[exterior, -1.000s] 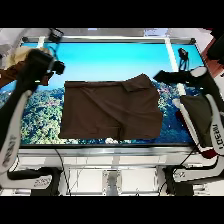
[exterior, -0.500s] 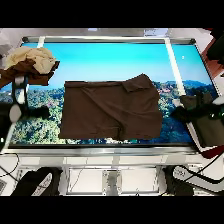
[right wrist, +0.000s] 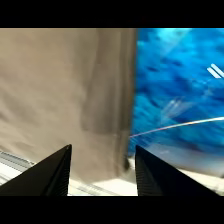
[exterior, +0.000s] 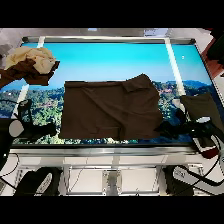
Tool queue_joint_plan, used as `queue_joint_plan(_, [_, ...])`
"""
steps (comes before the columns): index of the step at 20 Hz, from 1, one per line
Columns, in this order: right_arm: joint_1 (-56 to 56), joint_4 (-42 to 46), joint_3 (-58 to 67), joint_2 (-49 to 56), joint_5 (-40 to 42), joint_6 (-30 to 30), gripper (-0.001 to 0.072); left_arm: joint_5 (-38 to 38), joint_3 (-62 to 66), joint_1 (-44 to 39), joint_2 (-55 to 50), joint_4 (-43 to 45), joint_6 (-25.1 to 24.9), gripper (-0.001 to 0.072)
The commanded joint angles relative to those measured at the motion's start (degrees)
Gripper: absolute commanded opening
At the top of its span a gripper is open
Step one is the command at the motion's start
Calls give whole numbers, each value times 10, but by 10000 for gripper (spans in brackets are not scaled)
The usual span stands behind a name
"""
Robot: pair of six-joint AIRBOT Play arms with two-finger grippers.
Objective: Fold the shirts.
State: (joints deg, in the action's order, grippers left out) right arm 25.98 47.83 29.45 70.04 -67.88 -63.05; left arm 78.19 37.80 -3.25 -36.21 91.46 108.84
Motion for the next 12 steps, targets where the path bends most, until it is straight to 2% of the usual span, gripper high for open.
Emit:
queue_joint_plan(1, [-31,-59,-13,0,9,42,203,5,-5,1,2,-8,-8,702])
queue_joint_plan(2, [-35,-81,-13,0,1,62,86,3,-17,1,2,-9,3,702])
queue_joint_plan(3, [-35,-103,-13,0,-5,76,67,-2,-42,1,2,-10,28,702])
queue_joint_plan(6, [-35,-130,-13,0,-11,91,67,-52,-131,1,2,-17,122,702])
queue_joint_plan(10, [-35,-130,-13,0,-12,91,68,-207,-160,1,1,-64,260,703])
queue_joint_plan(12, [-35,-129,-13,0,-15,92,68,-264,-161,1,-3,-78,314,702])
